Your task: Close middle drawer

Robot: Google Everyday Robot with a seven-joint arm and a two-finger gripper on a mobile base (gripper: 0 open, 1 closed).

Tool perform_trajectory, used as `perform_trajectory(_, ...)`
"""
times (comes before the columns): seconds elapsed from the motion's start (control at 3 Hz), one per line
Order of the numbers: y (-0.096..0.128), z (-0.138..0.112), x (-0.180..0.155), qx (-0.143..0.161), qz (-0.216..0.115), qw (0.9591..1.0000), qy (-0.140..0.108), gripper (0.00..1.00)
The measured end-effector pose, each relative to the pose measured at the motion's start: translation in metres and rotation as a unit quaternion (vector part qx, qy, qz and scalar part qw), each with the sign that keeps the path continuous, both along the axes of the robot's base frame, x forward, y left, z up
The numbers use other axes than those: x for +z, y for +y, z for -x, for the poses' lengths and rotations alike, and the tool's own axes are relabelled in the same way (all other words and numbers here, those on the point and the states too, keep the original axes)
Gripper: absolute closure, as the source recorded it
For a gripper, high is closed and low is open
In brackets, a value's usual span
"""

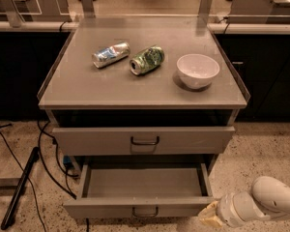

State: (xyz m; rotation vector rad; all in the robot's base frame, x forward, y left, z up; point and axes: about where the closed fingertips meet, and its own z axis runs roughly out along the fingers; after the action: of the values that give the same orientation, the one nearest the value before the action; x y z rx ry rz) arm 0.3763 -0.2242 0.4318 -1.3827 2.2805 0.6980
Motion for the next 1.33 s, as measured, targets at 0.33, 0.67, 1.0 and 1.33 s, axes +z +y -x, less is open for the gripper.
perform_trajectory(0.33, 0.003, 0.002, -0.003, 0.0, 0.001, 1.0, 0.002, 1.0)
perform_trajectory(0.67, 0.001, 0.0, -0.011, 0.003, -0.003, 0.9999, -0.011, 1.0)
perform_trajectory(1.0, 0.005, -0.005, -0.025, 0.014, -0.01, 0.9979, -0.063, 1.0)
perform_trajectory(1.33, 0.015, -0.018, -0.035, 0.04, -0.015, 0.9901, -0.134, 1.0)
